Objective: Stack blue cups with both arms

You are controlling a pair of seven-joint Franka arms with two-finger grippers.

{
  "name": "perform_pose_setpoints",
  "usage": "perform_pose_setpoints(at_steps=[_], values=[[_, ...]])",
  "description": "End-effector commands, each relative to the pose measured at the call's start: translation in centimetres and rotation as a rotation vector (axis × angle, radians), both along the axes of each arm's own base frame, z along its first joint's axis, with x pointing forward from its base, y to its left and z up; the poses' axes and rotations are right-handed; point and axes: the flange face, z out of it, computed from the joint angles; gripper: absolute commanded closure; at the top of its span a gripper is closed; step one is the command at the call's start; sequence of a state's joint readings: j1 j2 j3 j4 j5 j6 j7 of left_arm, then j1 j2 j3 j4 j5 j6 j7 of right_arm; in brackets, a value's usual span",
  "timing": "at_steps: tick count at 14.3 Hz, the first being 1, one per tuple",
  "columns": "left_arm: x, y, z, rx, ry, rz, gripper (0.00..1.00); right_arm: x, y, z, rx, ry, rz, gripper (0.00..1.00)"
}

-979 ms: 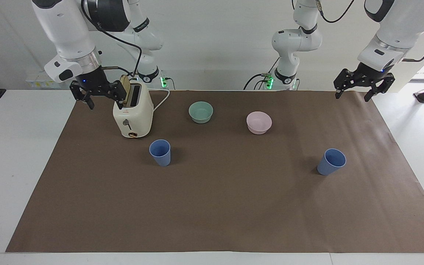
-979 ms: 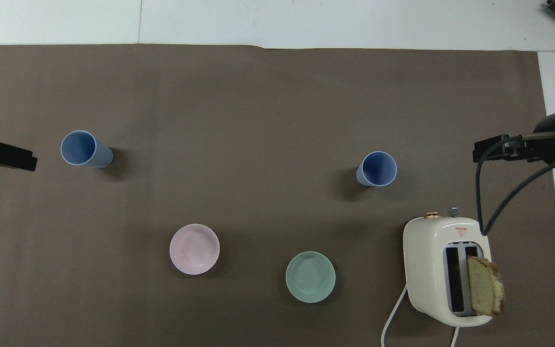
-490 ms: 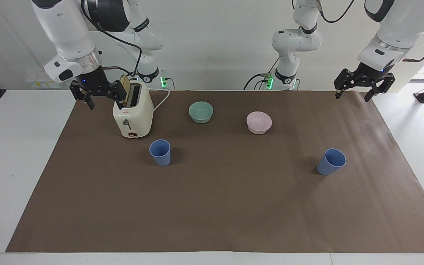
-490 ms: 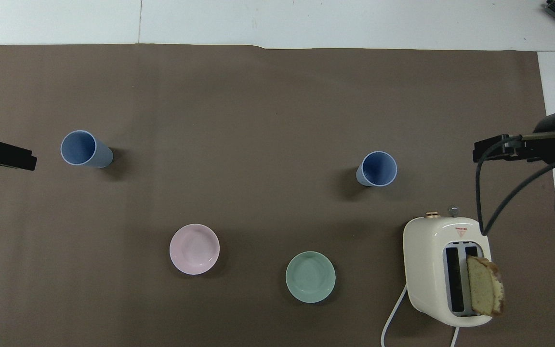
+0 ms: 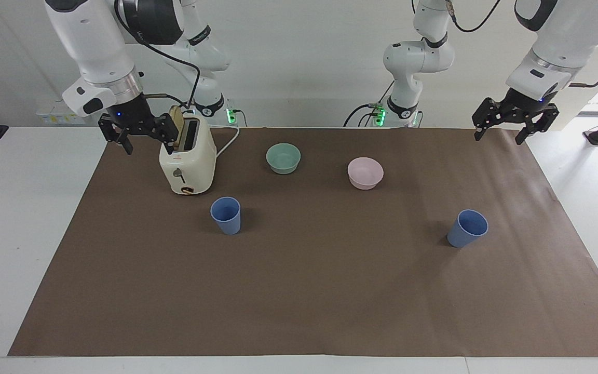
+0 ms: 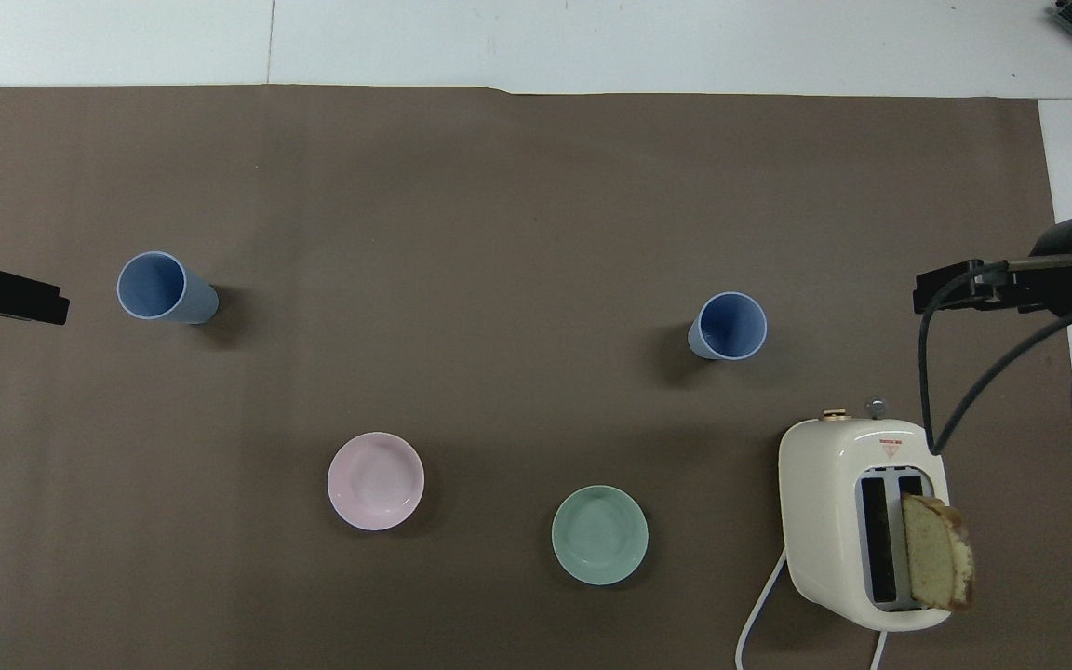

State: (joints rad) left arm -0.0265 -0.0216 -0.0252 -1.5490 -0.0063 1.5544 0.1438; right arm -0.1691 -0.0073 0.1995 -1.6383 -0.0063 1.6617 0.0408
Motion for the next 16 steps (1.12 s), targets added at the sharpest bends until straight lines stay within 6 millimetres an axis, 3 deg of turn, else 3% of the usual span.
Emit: perform_pose_setpoints(at_steps=[1,16], values=[[-0.6,0.03,0.01,-0.012,-0.014,0.0,0.0,-0.8,-0.34,0.2,0.014,-0.001,0.018,0.0],[-0.33,0.44,0.15,-0.013,-0.04,0.007,0.0,-0.82,-0.35,0.18,0.014,0.001,0.018,0.0]])
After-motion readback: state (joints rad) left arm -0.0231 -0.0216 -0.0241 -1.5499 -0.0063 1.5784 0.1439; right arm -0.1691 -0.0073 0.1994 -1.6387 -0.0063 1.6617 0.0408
